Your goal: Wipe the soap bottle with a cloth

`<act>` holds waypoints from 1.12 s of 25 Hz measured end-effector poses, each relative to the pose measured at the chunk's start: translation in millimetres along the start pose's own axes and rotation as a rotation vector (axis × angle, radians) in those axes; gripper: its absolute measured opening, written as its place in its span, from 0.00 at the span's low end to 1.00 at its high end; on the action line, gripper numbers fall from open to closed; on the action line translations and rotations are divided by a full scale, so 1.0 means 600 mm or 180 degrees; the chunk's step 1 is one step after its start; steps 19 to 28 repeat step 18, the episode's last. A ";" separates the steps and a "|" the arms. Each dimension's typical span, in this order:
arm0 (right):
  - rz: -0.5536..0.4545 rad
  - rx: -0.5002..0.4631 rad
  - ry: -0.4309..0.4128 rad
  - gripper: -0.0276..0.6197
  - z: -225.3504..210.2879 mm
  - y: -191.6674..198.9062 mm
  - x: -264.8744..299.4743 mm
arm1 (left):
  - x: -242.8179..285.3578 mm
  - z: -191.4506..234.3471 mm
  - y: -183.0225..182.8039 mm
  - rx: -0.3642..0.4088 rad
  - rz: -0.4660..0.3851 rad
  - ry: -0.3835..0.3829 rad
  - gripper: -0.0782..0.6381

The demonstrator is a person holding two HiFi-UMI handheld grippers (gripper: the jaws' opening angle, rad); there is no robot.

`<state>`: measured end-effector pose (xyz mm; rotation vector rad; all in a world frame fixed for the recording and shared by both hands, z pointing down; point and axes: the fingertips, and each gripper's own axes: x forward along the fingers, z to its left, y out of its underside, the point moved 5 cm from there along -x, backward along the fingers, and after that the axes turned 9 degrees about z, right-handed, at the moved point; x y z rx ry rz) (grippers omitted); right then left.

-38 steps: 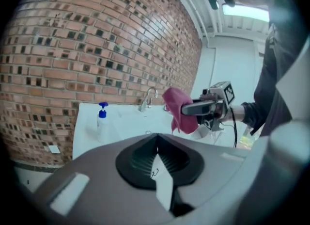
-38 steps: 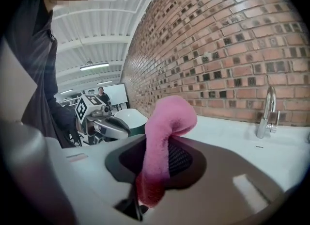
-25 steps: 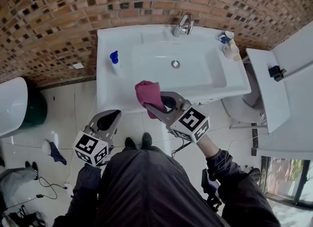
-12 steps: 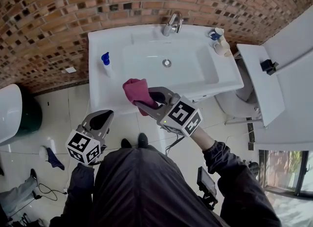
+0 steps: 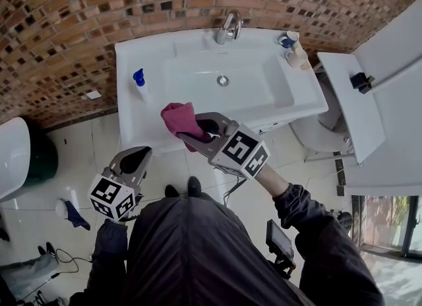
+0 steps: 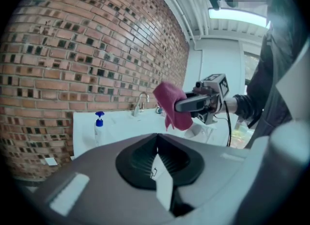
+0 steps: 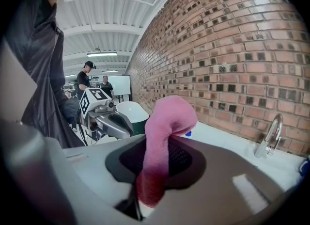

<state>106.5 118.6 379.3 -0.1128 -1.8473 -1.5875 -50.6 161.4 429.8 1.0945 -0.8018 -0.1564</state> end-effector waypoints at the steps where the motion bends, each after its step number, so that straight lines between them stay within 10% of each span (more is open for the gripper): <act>1: 0.0004 -0.0016 0.0005 0.18 0.000 0.000 0.001 | 0.000 0.000 0.000 0.0009 0.0002 -0.0002 0.11; 28: 0.0002 -0.0059 0.0040 0.18 0.015 -0.003 -0.001 | 0.012 -0.005 -0.005 0.0063 0.0053 0.0043 0.11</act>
